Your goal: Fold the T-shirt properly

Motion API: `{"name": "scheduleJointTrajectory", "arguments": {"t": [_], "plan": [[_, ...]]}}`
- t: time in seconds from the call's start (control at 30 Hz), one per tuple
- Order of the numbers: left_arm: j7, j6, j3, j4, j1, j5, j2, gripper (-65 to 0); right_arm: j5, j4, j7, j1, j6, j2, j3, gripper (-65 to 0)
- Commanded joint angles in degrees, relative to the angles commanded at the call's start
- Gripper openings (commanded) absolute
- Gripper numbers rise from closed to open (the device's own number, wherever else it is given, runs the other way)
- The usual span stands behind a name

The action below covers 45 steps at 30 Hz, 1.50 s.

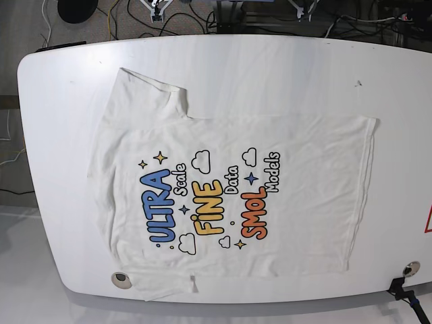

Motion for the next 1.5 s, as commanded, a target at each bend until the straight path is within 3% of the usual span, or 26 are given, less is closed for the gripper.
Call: {"name": "scheduleJointTrajectory", "arguments": {"t": [0.23,0.57,0.6,0.67,0.97,1.27,1.5], "plan": [[-0.8,-0.4,0.6,10.2,9.7,-0.2,-1.6,-64.1,0.7,1.9,0.8,-4.6,0.03,2.3,-0.2,-65.0],[2.6,-0.9,1.8,28.6,24.1,-1.5,-7.2,-63.0,1.1,10.9,-0.7,-14.8,0.35,7.3,-0.3,-65.0],[0.4,-0.5,1.7,26.2,22.6,-1.2,-7.1,-65.0,1.0,8.5,0.3,-13.2,0.71,6.7,-0.4,-65.0],[0.5,-0.5,1.7,27.2,23.3,-1.1,-7.3,-65.0,1.0,11.5,0.1,-14.7,0.84,6.7,-0.3,-65.0],[0.9,-0.7,1.5,39.1,32.1,-1.5,-7.9,-65.0,1.9,30.7,-1.9,-26.1,0.47,7.7,-0.1,-65.0],[5.4,-1.1,1.2,65.8,46.9,-1.0,-9.9,-65.0,3.4,54.7,-5.8,-41.2,0.23,12.7,0.0,-65.0],[9.0,-1.7,0.4,86.2,56.9,-0.5,-12.1,-65.0,4.2,75.6,-12.4,-51.2,-0.18,16.7,0.7,-65.0]]}}
